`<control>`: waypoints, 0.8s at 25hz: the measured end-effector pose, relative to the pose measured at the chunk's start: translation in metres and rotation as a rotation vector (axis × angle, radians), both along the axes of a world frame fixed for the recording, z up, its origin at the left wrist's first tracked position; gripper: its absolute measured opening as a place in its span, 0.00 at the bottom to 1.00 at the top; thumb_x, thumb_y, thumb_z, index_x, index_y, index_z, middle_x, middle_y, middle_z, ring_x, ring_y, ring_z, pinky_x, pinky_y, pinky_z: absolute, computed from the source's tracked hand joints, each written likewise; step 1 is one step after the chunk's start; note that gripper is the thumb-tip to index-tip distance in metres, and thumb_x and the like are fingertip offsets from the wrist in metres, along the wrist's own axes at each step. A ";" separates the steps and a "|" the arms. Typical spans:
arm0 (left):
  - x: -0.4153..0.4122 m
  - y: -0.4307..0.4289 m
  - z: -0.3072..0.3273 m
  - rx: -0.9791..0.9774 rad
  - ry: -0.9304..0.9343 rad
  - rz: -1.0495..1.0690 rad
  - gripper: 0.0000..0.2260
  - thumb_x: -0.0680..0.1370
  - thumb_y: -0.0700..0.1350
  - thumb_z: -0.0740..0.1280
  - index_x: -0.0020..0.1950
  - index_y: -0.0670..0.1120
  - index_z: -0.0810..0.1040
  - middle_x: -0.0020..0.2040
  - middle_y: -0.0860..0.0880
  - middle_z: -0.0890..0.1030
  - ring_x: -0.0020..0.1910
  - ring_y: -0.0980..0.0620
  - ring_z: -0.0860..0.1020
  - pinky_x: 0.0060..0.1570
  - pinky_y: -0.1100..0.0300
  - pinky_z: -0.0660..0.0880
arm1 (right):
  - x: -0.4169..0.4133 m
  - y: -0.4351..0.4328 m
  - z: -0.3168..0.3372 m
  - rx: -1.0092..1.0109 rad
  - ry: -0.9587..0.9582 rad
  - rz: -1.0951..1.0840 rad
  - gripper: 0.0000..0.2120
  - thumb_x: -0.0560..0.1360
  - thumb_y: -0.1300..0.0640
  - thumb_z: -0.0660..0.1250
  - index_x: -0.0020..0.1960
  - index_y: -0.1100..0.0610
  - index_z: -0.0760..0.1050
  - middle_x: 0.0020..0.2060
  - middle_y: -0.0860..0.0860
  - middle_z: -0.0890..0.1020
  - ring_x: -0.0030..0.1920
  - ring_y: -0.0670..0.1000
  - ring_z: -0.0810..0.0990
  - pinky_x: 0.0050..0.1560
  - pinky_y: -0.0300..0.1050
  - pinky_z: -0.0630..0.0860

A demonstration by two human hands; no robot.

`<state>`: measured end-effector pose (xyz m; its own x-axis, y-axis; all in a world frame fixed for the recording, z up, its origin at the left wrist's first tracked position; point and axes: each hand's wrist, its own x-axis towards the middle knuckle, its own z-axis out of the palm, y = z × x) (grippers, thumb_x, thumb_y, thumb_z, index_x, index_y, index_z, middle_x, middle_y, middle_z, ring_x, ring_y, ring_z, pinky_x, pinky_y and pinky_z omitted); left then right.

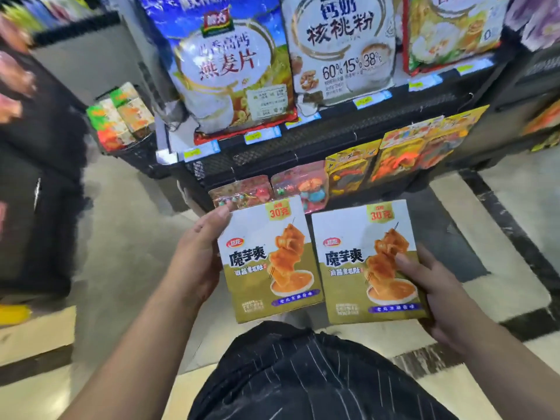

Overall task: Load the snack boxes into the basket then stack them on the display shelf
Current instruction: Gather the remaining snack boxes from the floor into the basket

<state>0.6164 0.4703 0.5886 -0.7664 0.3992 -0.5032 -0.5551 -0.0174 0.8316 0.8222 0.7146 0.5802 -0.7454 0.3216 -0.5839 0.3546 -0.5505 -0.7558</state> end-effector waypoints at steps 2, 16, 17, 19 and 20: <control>-0.003 -0.039 0.007 0.013 0.012 0.109 0.11 0.74 0.50 0.68 0.53 0.48 0.82 0.50 0.44 0.85 0.45 0.45 0.84 0.40 0.54 0.81 | -0.030 -0.025 0.009 -0.023 0.026 0.109 0.46 0.48 0.44 0.84 0.63 0.51 0.74 0.53 0.56 0.85 0.46 0.60 0.86 0.40 0.54 0.84; -0.099 -0.375 0.019 -0.036 -0.120 0.712 0.27 0.62 0.65 0.69 0.56 0.51 0.81 0.51 0.43 0.86 0.48 0.42 0.84 0.57 0.43 0.77 | -0.261 -0.339 0.004 -0.063 0.081 0.600 0.51 0.50 0.43 0.83 0.69 0.57 0.70 0.57 0.59 0.83 0.51 0.59 0.84 0.46 0.52 0.82; -0.114 -0.400 0.022 -0.044 -0.121 0.708 0.28 0.62 0.65 0.69 0.56 0.51 0.81 0.49 0.43 0.86 0.47 0.42 0.84 0.55 0.44 0.78 | -0.276 -0.365 0.004 -0.068 0.070 0.603 0.49 0.52 0.45 0.83 0.69 0.58 0.70 0.55 0.58 0.83 0.49 0.58 0.85 0.44 0.50 0.82; -0.142 -0.439 0.026 -0.058 -0.128 0.691 0.27 0.65 0.66 0.68 0.57 0.51 0.81 0.49 0.43 0.86 0.46 0.42 0.85 0.53 0.44 0.78 | -0.303 -0.403 0.005 -0.066 0.046 0.592 0.49 0.49 0.44 0.83 0.66 0.57 0.72 0.53 0.57 0.84 0.47 0.56 0.85 0.41 0.48 0.83; -0.156 -0.456 0.027 -0.070 -0.137 0.686 0.25 0.69 0.66 0.67 0.57 0.50 0.81 0.49 0.43 0.86 0.47 0.41 0.85 0.53 0.44 0.79 | -0.315 -0.420 0.005 -0.068 0.040 0.579 0.51 0.46 0.41 0.84 0.65 0.56 0.73 0.53 0.57 0.85 0.47 0.55 0.85 0.40 0.48 0.82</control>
<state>0.4603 0.0147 0.6153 -0.7614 -0.1889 -0.6202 -0.5377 -0.3504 0.7669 0.5071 0.2944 0.5856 -0.8105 -0.1823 -0.5566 0.5840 -0.3229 -0.7447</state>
